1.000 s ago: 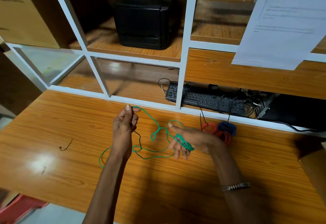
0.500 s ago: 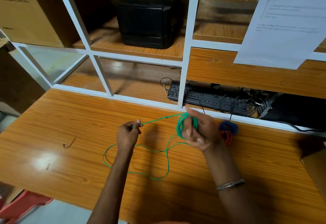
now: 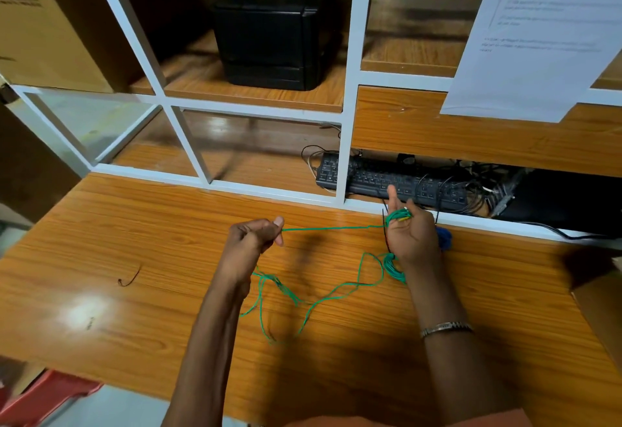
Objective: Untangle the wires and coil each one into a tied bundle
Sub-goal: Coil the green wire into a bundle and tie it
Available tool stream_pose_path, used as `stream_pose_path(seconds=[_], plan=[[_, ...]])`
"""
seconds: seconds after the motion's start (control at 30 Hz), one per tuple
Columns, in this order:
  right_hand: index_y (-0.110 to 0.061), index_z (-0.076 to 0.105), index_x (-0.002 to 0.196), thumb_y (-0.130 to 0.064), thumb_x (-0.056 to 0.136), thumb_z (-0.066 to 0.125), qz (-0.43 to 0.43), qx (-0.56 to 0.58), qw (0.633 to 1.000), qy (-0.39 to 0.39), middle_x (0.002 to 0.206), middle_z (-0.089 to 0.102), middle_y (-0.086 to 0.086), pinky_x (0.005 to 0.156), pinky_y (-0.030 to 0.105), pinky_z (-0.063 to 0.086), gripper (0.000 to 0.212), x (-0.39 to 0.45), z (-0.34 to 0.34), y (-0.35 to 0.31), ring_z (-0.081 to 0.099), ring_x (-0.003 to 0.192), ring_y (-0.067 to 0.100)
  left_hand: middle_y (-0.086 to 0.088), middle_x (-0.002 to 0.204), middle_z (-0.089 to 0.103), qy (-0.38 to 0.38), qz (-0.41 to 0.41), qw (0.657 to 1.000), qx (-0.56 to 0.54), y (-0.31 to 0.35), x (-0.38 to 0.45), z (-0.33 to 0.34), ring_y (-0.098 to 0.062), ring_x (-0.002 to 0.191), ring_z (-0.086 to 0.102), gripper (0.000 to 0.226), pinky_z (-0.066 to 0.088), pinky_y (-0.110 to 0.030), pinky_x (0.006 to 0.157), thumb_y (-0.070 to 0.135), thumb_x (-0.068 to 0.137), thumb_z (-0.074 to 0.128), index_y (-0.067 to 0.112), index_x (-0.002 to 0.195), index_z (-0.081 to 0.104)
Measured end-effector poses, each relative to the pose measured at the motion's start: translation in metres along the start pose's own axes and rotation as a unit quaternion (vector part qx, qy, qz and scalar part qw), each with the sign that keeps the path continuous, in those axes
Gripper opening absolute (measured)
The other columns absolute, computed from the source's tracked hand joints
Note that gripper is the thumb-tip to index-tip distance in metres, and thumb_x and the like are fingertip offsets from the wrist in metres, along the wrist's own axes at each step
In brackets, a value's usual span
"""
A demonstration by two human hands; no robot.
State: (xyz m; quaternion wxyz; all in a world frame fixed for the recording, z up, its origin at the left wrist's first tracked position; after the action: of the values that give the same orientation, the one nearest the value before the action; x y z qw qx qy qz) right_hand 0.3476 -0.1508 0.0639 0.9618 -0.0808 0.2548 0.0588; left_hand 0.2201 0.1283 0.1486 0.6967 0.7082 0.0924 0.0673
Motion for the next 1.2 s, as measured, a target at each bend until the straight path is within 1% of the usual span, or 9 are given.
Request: stream_pose_path(seconds=[0.07,0.23,0.37,0.47,0.57,0.73,0.97,1.1,1.2], plan=[[-0.018,0.06,0.141,-0.049,0.104,0.047,-0.015,-0.108,0.993,0.043,0.152,0.05,0.019,0.109,0.032,0.048,0.049,0.01,-0.009,-0.004,0.05,0.14,0.029,0.009,0.052,0.049,0.001,-0.002,1.0,-0.015,0.004,-0.002,0.005,0.005,0.067,0.056,0.039,0.04,-0.008,0.062,0.009,0.097,0.065,-0.001,0.061,0.058],[0.016,0.061,0.112,-0.012,0.104,0.055,-0.154,-0.434,0.888,0.004,0.125,0.065,0.03,0.107,0.039,0.05,0.029,0.005,0.008,0.002,0.063,0.12,0.037,0.006,0.059,0.049,0.024,0.03,0.998,-0.042,0.01,0.004,0.004,-0.002,0.07,0.048,0.04,0.037,-0.018,0.07,0.018,0.097,0.068,0.009,0.059,0.058],[-0.002,0.062,0.099,-0.011,0.101,0.06,0.054,-0.658,0.745,-0.099,0.114,0.069,0.021,0.1,0.035,0.051,0.01,-0.023,0.002,0.043,0.069,0.105,0.027,0.007,0.061,0.046,0.091,0.081,0.992,-0.041,0.02,0.014,-0.015,-0.004,0.07,0.043,0.041,0.038,-0.016,0.076,0.015,0.103,0.061,0.007,0.064,0.054],[0.011,0.062,0.116,-0.047,0.109,0.039,0.236,-0.727,0.615,-0.192,0.102,0.073,0.03,0.08,0.035,0.061,0.063,-0.063,-0.002,0.08,0.076,0.087,0.034,-0.002,0.065,0.047,0.125,0.105,0.986,-0.026,0.025,0.022,-0.017,-0.009,0.072,0.042,0.042,0.038,-0.018,0.075,0.023,0.104,0.063,0.009,0.064,0.058],[0.014,0.065,0.12,-0.076,0.099,0.012,0.358,-0.715,0.525,-0.293,0.082,0.073,0.022,0.048,0.022,0.047,0.107,-0.095,-0.004,0.107,0.066,0.05,0.019,-0.008,0.067,0.05,0.144,0.103,0.984,-0.029,0.023,0.028,-0.019,-0.01,0.07,0.044,0.039,0.039,-0.016,0.074,0.024,0.101,0.068,0.007,0.067,0.063],[0.014,0.071,0.108,-0.077,0.096,0.024,0.433,-0.527,0.602,-0.415,0.06,0.068,0.015,0.026,0.021,0.022,0.102,-0.12,0.02,0.116,0.053,0.031,0.011,-0.001,0.069,0.065,0.166,0.076,0.983,-0.016,0.0,0.032,-0.03,-0.005,0.071,0.057,0.028,0.043,-0.013,0.073,0.021,0.095,0.076,0.003,0.074,0.073],[0.012,0.071,0.107,-0.044,0.106,0.044,0.287,-0.222,0.84,-0.402,0.047,0.055,0.003,0.032,0.014,0.03,0.062,-0.099,0.072,0.099,0.047,0.03,0.005,-0.014,0.068,0.072,0.048,0.007,0.997,0.052,-0.037,0.024,0.007,-0.01,0.068,0.059,0.025,0.046,-0.025,0.071,0.021,0.09,0.081,0.004,0.071,0.078],[0.013,0.064,0.126,-0.036,0.105,0.046,0.15,-0.162,0.935,-0.279,0.075,0.066,0.002,0.05,0.013,0.046,0.056,-0.074,0.069,0.08,0.059,0.05,0.004,-0.009,0.053,0.037,-0.075,0.002,0.995,0.068,-0.039,0.017,0.026,-0.017,0.057,0.031,0.031,0.033,-0.022,0.057,0.021,0.091,0.079,0.0,0.069,0.074],[0.011,0.05,0.139,-0.032,0.105,0.047,0.075,-0.196,0.948,-0.24,0.12,0.071,0.016,0.084,0.022,0.059,0.055,-0.065,0.064,0.071,0.074,0.102,0.017,-0.007,0.058,0.03,-0.091,0.016,0.993,0.077,-0.039,0.015,0.028,-0.018,0.059,0.025,0.031,0.03,-0.028,0.06,0.029,0.091,0.08,0.008,0.068,0.075]])
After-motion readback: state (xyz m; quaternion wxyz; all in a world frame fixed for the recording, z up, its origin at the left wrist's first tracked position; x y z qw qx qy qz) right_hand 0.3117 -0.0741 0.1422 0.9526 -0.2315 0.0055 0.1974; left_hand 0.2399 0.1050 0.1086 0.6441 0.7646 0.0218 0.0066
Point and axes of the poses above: each hand's wrist, its own x-axis towards the middle knuckle, its own z-axis out of the palm, y = z × x, the point moved 6 cm from there along x, towards the middle knuckle
